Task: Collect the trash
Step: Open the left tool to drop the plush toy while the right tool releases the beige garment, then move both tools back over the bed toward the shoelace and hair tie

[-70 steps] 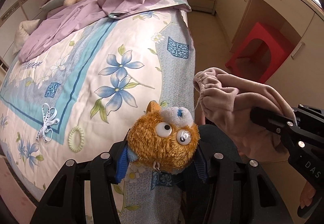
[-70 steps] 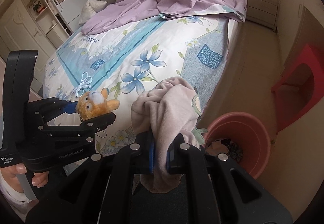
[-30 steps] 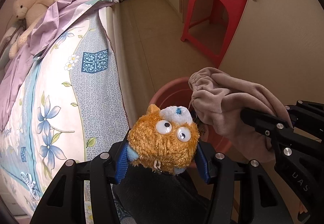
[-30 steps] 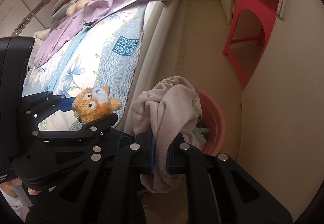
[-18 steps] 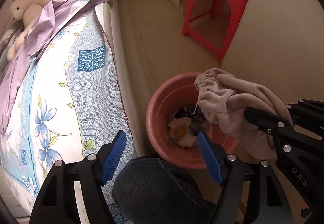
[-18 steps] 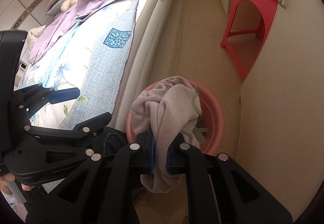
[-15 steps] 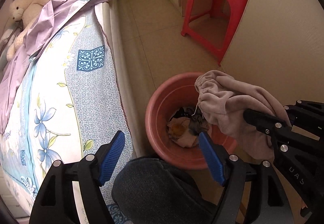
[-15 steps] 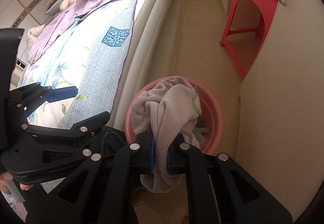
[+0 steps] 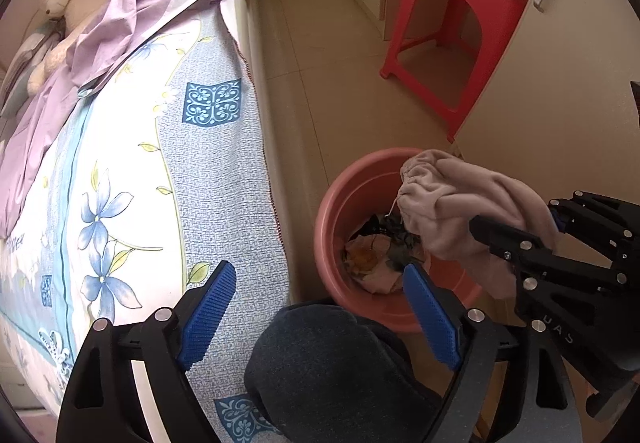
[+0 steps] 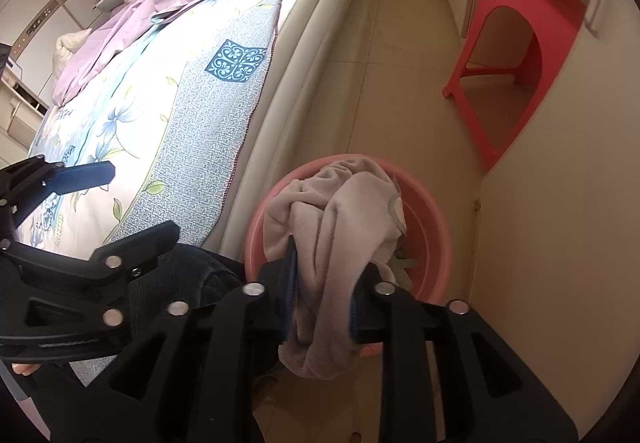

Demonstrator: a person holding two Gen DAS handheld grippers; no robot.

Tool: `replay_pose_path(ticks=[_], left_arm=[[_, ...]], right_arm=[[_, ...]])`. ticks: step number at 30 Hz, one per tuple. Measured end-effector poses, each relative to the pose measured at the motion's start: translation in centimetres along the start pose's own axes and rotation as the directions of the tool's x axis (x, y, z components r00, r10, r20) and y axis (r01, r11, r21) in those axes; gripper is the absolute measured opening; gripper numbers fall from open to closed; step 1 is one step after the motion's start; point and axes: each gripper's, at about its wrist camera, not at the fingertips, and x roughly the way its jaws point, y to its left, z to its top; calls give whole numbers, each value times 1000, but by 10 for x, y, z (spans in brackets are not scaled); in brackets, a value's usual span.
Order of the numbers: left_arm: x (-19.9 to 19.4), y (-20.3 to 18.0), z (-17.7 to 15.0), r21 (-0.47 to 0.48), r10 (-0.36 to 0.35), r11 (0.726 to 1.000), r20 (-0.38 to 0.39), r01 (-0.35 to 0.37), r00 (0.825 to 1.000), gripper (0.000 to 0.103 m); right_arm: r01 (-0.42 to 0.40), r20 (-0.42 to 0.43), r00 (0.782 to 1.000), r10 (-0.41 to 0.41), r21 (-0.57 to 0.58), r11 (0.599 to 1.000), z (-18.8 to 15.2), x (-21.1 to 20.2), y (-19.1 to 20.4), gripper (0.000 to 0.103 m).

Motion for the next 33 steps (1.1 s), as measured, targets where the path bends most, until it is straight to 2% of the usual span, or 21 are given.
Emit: replay_pose_path(ticks=[1, 5, 9, 14, 21, 24, 33], left_arm=[[-1, 3, -1, -7, 0, 1000, 2, 0, 1000, 86], [-5, 14, -3, -35, 3, 999, 15, -2, 1000, 90], [-12, 28, -8, -65, 7, 998, 30, -5, 1000, 98], [-16, 50, -19, -119, 16, 993, 27, -13, 999, 98], [-28, 86, -51, -215, 40, 976, 27, -33, 999, 98], [-32, 104, -66, -263, 52, 964, 21, -45, 998, 98], [-48, 156, -116, -391, 86, 917, 9, -75, 996, 98]], right_arm=[[4, 3, 1000, -4, -3, 1000, 0, 0, 2, 40], [28, 28, 999, -27, -30, 999, 3, -2, 10, 52], [51, 47, 998, -49, -52, 997, 6, -7, 19, 52], [71, 63, 996, -67, -64, 995, 8, -10, 32, 57], [15, 63, 998, -8, -106, 994, 11, -10, 61, 58], [-12, 69, 997, 21, -126, 992, 13, -11, 79, 62], [-68, 61, 994, 85, -247, 967, 14, -11, 150, 63]])
